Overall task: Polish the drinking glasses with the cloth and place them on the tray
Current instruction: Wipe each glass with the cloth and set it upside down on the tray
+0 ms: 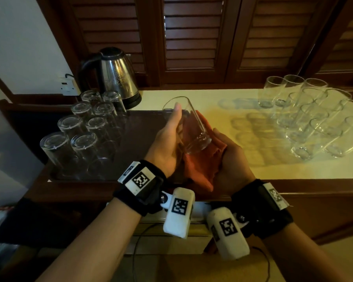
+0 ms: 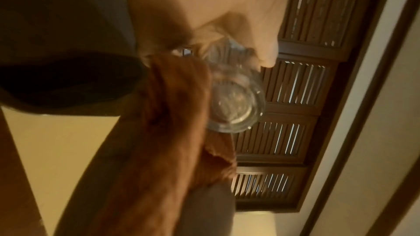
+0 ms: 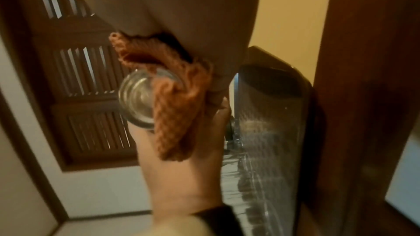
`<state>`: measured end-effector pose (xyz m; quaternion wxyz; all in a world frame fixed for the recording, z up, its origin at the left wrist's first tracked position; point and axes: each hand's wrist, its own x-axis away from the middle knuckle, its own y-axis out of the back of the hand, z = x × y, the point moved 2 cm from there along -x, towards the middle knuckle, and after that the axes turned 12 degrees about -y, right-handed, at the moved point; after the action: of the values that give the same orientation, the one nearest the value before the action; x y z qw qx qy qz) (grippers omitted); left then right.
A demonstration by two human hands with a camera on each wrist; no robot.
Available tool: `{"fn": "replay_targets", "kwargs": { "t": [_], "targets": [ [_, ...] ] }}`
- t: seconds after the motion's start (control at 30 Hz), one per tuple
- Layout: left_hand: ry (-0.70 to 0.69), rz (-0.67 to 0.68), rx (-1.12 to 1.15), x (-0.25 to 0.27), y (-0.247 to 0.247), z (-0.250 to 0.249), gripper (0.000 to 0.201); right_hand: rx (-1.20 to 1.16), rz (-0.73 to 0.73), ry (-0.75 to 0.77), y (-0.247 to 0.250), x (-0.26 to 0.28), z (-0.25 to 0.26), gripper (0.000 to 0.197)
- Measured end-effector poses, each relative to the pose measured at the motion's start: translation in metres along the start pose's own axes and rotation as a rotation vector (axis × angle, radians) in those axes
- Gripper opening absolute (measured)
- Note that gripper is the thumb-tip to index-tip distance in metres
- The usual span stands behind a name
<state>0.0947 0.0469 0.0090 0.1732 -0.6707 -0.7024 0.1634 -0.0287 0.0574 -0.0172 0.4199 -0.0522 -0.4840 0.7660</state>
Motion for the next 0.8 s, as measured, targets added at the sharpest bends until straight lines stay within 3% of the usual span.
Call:
{"fn": "replay_targets", "kwargs": {
  "t": [0.07,0.13,0.27,0.33,0.4,0.53,0.63,0.8],
  "targets": [
    [-0.029,-0.01,-0.027,-0.003,0.006,0.002,0.073,-0.037,0.004,0.033,0.002,0.004,0.005,0.062],
    [-0.067,-0.06,-0.081,-0.004,0.011,0.0,0.061,-0.031,-0.031,0.116,0.007,0.005,0.014,0.064],
    [-0.18,-0.014,-0.13,-0.001,0.014,-0.001,0.074,0.055,-0.08,0.314,0.004,0.004,0.019,0.041],
    [-0.262,0.008,-0.159,0.003,0.011,0.005,0.076,0.041,-0.084,0.365,0.003,-0.001,0.016,0.044],
    [-0.354,0.006,-0.215,0.006,0.009,0.012,0.072,-0.013,-0.146,0.364,0.002,-0.006,0.015,0.05],
    [-0.477,-0.008,-0.337,0.004,0.018,0.013,0.059,0.046,-0.219,0.32,0.006,-0.005,0.014,0.038],
    [-0.478,-0.058,-0.316,-0.002,0.025,0.006,0.068,0.073,-0.149,0.32,0.002,0.004,0.005,0.061],
    [-0.452,0.044,-0.448,0.004,0.016,0.014,0.062,-0.026,-0.202,0.301,0.012,-0.006,0.014,0.043]
  ]
}}
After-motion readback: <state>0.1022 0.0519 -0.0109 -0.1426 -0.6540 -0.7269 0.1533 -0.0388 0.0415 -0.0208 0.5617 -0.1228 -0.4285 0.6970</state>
